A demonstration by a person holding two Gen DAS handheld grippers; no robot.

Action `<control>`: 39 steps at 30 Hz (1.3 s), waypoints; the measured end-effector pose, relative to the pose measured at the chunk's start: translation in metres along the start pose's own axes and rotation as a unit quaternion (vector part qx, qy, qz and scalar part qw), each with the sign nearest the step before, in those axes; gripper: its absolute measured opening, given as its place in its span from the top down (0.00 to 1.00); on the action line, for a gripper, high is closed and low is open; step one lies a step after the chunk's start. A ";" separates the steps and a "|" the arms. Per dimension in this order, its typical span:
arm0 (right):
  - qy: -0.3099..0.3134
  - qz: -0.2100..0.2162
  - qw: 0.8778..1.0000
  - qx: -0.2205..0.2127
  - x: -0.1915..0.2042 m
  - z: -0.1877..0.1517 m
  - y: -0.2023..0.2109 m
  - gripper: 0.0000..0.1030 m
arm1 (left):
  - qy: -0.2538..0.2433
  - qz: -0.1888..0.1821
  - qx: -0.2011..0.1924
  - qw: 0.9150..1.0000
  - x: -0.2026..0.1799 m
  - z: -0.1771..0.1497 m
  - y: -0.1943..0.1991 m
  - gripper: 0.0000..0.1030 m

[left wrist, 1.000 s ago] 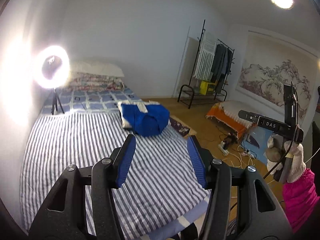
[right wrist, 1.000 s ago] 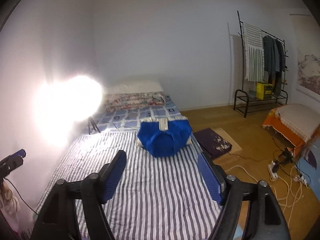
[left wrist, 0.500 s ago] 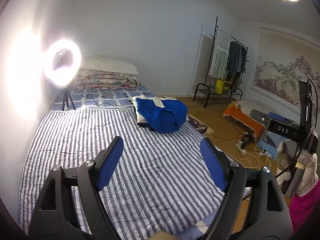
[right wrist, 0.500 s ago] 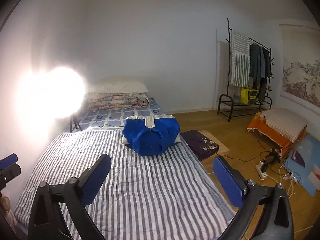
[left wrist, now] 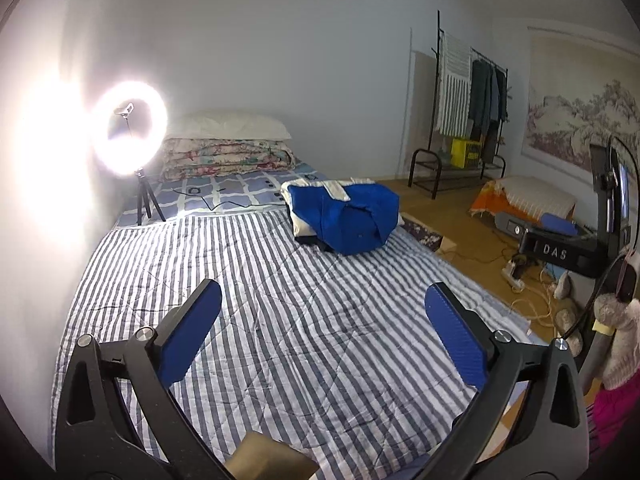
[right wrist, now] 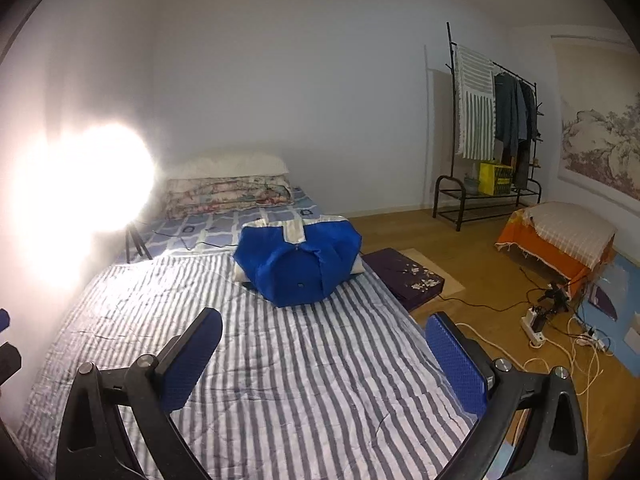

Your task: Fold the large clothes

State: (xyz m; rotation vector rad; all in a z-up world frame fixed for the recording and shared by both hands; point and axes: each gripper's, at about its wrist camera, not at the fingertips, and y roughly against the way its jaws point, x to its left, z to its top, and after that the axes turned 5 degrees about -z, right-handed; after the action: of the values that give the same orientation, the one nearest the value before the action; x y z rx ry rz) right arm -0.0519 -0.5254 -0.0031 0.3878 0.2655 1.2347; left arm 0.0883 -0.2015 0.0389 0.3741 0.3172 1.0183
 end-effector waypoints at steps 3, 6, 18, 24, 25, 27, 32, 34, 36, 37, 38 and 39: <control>-0.007 0.000 1.000 0.002 0.000 -0.004 -0.005 0.00 | -0.007 0.004 0.012 1.000 -0.003 -0.008 -0.009 0.00; -0.007 -0.004 1.000 0.004 -0.002 -0.006 -0.009 0.00 | -0.006 0.003 0.026 1.000 -0.003 -0.014 -0.015 0.00; -0.014 -0.012 1.000 0.007 -0.002 -0.010 -0.015 0.00 | 0.006 0.004 0.036 0.999 0.002 -0.020 -0.020 0.00; -0.008 -0.014 1.000 0.006 0.002 -0.011 -0.015 0.00 | 0.006 0.005 0.033 0.999 0.004 -0.018 -0.015 0.00; -0.009 -0.015 1.000 0.006 0.002 -0.012 -0.015 0.00 | 0.007 0.006 0.031 0.999 0.004 -0.017 -0.015 0.00; -0.010 -0.016 1.000 0.006 0.002 -0.012 -0.016 0.00 | 0.008 0.006 0.029 1.000 0.004 -0.017 -0.012 0.00; -0.012 -0.015 1.000 0.006 0.002 -0.012 -0.016 0.00 | 0.010 0.005 0.027 1.000 0.004 -0.017 -0.010 0.00; -0.011 -0.016 1.000 0.005 0.003 -0.013 -0.015 0.00 | 0.009 0.005 0.026 1.000 0.003 -0.016 -0.009 0.00; -0.010 -0.016 1.000 0.005 0.003 -0.013 -0.015 0.00 | 0.009 0.005 0.026 1.000 0.003 -0.017 -0.008 0.00; -0.010 -0.015 1.000 0.005 0.003 -0.013 -0.015 0.00 | 0.010 0.005 0.026 1.000 0.003 -0.017 -0.008 0.00; -0.010 -0.016 1.000 0.005 0.003 -0.013 -0.014 0.00 | 0.011 0.006 0.026 1.000 0.002 -0.017 -0.008 0.00; -0.010 -0.015 1.000 0.005 0.003 -0.013 -0.014 0.00 | 0.010 0.005 0.026 1.000 0.002 -0.017 -0.008 0.00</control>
State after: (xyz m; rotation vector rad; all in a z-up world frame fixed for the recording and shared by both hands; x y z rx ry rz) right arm -0.0438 -0.5245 -0.0209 0.4037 0.2591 1.1990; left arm 0.0881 -0.2006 0.0203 0.4127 0.3613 1.0261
